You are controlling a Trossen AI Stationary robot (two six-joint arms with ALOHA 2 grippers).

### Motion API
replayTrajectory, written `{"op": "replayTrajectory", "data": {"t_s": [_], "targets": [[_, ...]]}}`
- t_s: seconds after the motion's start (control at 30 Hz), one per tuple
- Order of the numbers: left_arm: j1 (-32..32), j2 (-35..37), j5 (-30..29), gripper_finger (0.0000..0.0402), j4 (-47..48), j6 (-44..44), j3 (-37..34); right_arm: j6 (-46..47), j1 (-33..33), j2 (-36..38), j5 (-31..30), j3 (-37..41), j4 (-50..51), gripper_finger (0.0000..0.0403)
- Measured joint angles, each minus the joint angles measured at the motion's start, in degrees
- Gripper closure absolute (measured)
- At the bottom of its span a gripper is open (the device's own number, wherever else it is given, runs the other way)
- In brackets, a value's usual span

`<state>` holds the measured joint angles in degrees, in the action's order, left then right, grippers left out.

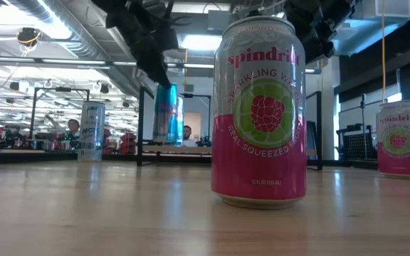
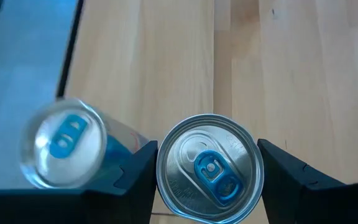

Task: Place canned beverage on shelf
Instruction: Put the blue soda can on the shelf aligned with the other blue soda can

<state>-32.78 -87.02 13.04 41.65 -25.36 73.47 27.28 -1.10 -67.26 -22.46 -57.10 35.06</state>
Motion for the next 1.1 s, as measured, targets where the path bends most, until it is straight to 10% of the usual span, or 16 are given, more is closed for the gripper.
{"op": "replayTrajectory", "data": {"t_s": [1.1], "targets": [[-1.4, 0.0, -3.9, 0.0174, -1.9, -0.7, -1.5, 2.5, 0.0, 0.0, 0.0, 0.0, -2.8, 0.0091]]}}
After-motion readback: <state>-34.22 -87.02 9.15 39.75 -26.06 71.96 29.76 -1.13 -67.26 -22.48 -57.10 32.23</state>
